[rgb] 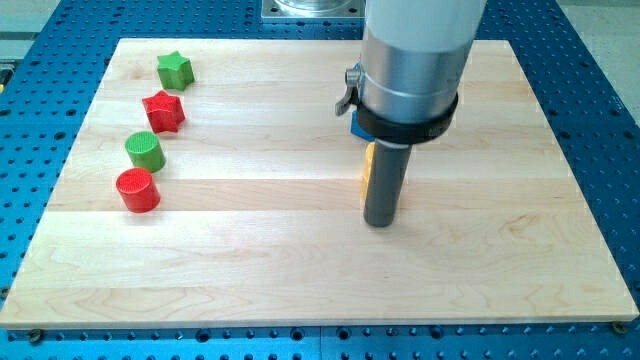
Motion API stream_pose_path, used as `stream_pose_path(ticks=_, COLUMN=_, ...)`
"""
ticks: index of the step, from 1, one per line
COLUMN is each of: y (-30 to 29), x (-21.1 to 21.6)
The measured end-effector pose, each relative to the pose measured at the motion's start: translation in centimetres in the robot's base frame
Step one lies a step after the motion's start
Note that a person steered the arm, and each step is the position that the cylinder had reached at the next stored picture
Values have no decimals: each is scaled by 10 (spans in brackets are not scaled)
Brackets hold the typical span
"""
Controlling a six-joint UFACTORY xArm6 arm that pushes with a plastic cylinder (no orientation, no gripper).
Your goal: Push the hexagon into the heart
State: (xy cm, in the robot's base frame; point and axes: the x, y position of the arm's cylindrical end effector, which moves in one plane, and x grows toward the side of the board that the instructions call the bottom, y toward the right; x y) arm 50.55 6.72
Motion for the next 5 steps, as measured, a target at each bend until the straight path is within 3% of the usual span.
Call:
stream_pose_path(ticks=3, y=3, x=-30)
stream_pose_path(ticks=4, y=6, x=-7)
stream_pose_path(ticks=5, y=5, x=-38)
